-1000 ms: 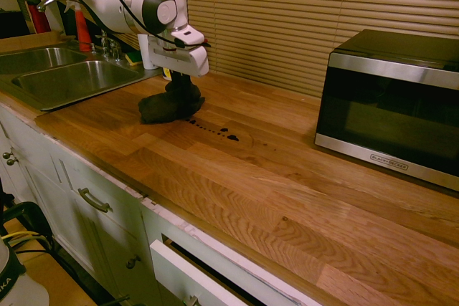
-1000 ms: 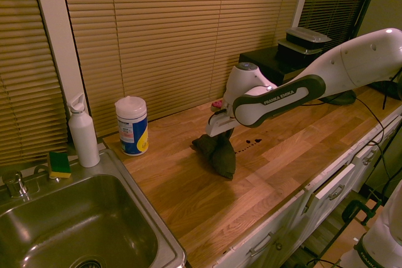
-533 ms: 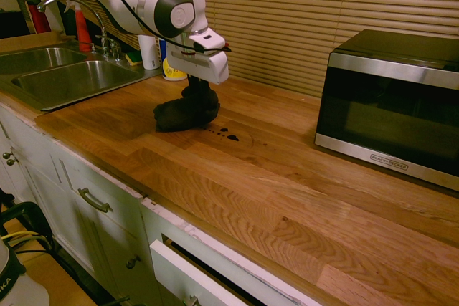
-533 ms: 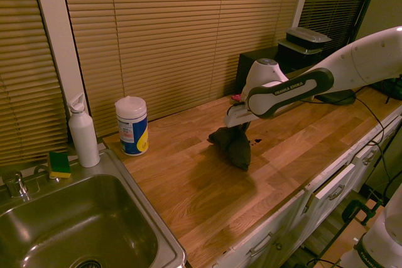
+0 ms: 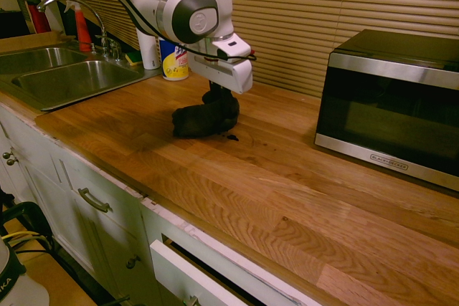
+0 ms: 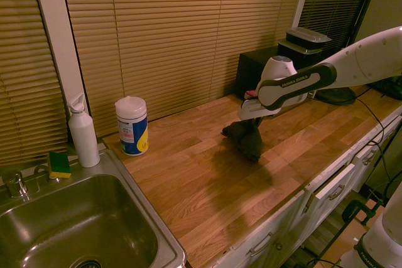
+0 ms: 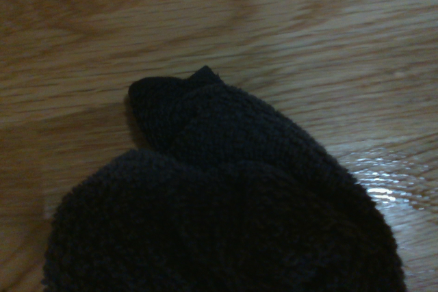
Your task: Clear the spill
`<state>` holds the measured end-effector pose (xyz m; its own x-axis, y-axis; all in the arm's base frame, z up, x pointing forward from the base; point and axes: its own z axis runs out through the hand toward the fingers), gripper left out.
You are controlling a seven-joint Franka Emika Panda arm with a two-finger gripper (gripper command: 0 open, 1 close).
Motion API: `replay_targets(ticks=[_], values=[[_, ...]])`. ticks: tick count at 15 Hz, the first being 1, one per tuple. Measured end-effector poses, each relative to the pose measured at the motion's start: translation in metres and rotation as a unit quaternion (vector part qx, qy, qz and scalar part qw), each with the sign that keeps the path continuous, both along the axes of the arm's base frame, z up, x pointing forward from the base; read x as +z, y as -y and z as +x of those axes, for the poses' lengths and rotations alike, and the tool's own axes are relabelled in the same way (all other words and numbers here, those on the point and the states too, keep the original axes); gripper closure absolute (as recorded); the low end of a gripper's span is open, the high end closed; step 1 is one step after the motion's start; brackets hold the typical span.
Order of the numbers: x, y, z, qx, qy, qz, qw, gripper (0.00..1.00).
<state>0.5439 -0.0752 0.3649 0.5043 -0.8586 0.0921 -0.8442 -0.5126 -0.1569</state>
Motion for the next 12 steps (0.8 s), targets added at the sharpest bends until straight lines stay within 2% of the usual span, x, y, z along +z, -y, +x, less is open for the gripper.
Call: replay_targets(ticks=[9,12], values=[[-0.002,0.109,-0.021,-0.061,-0.010,0.011,0.998,1.00],[0.001,0.128,-0.026,-0.068,-0.012,0.009,0.998,1.00]])
